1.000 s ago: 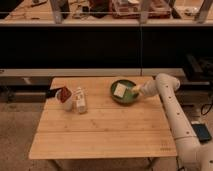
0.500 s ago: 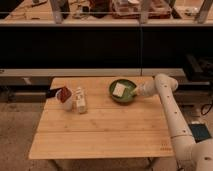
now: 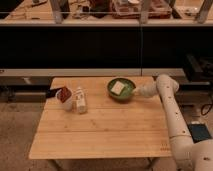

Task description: Pick up the ceramic bowl

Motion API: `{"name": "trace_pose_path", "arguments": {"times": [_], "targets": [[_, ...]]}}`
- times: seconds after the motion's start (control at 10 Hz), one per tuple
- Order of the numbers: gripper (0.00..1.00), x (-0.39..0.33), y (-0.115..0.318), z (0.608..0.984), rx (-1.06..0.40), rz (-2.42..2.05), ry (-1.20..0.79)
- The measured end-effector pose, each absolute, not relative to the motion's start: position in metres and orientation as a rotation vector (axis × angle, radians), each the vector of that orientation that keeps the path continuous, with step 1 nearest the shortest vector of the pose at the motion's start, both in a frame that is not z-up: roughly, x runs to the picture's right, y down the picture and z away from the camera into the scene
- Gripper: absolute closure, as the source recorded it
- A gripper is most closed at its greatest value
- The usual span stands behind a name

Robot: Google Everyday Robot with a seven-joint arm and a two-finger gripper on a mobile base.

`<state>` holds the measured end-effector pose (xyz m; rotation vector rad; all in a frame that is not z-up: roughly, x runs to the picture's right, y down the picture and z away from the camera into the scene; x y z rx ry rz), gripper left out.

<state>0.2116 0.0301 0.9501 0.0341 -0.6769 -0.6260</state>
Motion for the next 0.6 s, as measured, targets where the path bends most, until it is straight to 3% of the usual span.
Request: {"name": "trace_pose_path", "arguments": {"times": [0.3, 0.6], "targets": [[0.85, 0.234, -0.008, 0.900, 0.207, -0.580, -0.715], [0.85, 0.246, -0.012, 0.854, 0.280, -0.711, -0.718]]}}
